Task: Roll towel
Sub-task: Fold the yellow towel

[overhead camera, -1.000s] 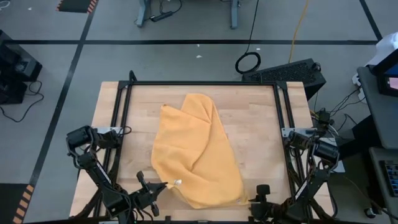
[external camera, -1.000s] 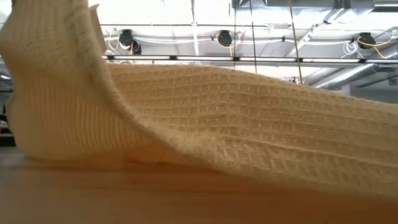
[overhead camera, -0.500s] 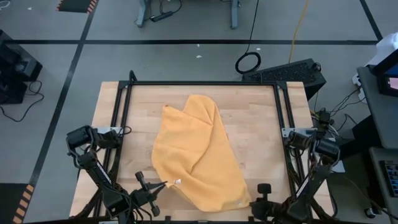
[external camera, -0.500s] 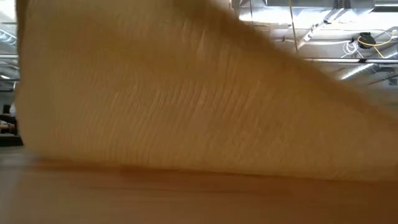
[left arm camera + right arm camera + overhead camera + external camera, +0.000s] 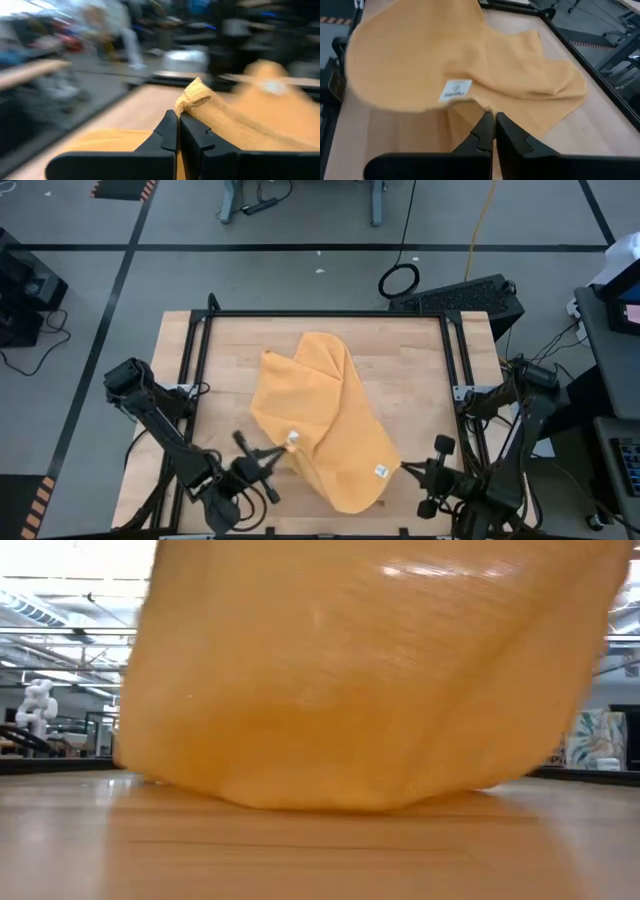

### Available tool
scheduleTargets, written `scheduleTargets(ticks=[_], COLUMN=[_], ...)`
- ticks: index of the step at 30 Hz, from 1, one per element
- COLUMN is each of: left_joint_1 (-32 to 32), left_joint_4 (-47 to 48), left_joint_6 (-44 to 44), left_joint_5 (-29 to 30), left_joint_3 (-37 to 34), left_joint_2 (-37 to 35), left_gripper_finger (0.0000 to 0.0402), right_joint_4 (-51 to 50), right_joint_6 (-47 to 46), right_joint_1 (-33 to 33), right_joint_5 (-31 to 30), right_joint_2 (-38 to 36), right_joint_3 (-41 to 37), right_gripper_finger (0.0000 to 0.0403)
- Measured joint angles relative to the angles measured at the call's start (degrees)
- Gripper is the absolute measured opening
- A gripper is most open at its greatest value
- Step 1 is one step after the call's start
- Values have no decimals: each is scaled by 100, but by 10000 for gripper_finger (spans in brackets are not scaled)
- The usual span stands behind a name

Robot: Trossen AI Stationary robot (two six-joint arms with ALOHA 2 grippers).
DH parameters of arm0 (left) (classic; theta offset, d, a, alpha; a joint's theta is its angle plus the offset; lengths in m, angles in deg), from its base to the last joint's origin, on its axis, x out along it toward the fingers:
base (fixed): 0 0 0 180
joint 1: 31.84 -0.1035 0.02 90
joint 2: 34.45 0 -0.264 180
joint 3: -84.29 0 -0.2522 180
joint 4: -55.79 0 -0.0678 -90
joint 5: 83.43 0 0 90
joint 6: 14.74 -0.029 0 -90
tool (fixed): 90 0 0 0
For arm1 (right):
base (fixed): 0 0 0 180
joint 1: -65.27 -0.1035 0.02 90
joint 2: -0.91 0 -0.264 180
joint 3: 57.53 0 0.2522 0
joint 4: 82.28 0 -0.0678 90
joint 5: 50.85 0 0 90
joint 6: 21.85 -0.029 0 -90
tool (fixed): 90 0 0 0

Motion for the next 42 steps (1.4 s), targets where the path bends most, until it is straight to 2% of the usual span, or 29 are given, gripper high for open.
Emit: scheduleTargets(ticks=[4, 5, 7, 10, 13, 18, 21, 23, 28, 32, 36, 42], left_joint_1=[-197, -253, -362, -427, -529, -689, -753, -851, -1489, -2163, -2847, -3572], left_joint_4=[-1211, -1447, -1822, -1996, -1734, -570, 116, 520, 1168, 1341, 1388, 1386], left_joint_6=[-1474, -1781, -2375, -3125, -3290, -2815, -2456, -2357, -2394, -2863, -3052, -2027], left_joint_5=[-2005, -2393, -2774, -2859, -2899, -2898, -2890, -2675, -2511, -2526, -3335, -4758], left_joint_3=[198, 204, 202, 199, 204, 204, 204, 199, 108, -4, -4, -4], left_joint_2=[2, 0, -18, -275, -687, -1282, -1418, -1423, -1425, -1416, -1425, -1660], left_gripper_finger=[6, 6, 6, 6, 6, 6, 6, 6, 6, 6, 6, 6], right_joint_4=[-1, -1, -1, -3, -24, -16, -38, -82, -495, -604, -616, -249], right_joint_6=[452, 621, 1055, 1675, 2234, 2551, 2606, 2710, 2565, 2716, 2701, 2365], right_joint_1=[69, 85, 130, 256, 376, 633, 777, 893, 1287, 1653, 1912, 2008], right_joint_5=[31, 29, 36, 36, 11, -32, -30, -85, -485, -550, -457, 304], right_joint_2=[-316, -388, -541, -838, -1125, -1340, -1334, -1334, -1421, -1757, -2371, -3236], right_joint_3=[0, 0, 0, 0, 0, -45, -239, -427, -1074, -1746, -2109, -2151], right_gripper_finger=[1, 0, 0, 0, 0, 0, 0, 0, 0, 0, 0, 0])
